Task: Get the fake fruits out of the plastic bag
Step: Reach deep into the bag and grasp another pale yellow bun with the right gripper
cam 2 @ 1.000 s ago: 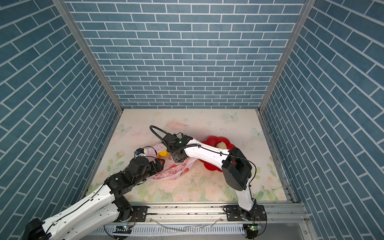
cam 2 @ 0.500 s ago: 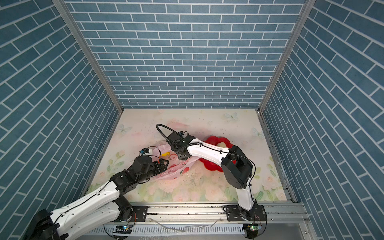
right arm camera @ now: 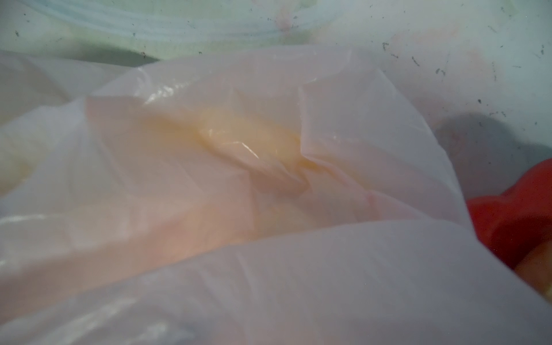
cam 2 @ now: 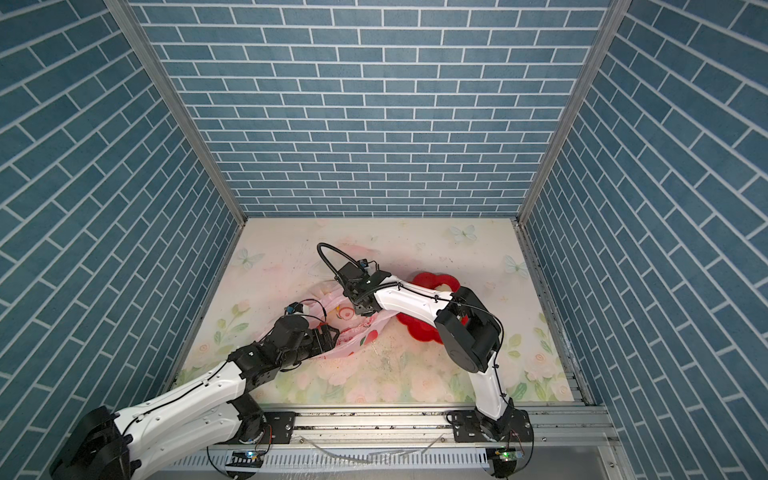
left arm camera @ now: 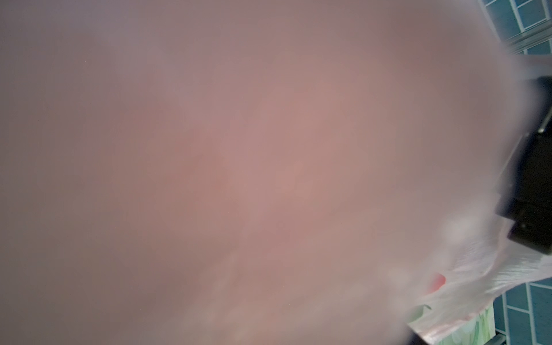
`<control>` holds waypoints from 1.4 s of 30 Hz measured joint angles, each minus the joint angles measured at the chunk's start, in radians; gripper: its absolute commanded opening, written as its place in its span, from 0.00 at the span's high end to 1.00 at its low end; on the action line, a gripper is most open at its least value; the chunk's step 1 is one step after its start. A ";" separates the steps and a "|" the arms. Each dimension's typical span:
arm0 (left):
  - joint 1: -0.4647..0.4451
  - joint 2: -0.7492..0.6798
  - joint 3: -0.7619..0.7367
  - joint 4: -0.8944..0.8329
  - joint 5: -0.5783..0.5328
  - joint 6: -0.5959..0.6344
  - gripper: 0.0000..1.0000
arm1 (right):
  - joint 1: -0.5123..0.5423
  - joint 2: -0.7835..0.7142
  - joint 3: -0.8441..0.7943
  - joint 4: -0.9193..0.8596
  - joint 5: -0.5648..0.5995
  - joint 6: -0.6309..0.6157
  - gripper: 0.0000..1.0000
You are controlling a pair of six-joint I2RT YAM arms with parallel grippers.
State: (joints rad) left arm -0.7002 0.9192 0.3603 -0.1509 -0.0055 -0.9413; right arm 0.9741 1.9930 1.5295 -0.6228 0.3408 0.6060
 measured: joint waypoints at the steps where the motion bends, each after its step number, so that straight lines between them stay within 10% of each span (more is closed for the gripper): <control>1: -0.001 0.006 0.000 0.003 0.000 0.002 0.08 | -0.001 0.005 0.000 0.006 -0.003 0.000 0.27; 27: -0.019 0.069 0.000 0.044 0.005 0.011 0.08 | -0.035 0.088 0.000 0.108 -0.056 -0.004 0.25; 42: -0.024 0.066 0.002 0.042 -0.003 0.011 0.08 | -0.046 0.101 0.000 0.120 -0.085 -0.019 0.49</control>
State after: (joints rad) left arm -0.7238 0.9855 0.3622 -0.1093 -0.0086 -0.9298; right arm 0.9283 2.0937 1.5295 -0.5030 0.2562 0.5869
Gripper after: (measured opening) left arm 0.916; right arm 0.602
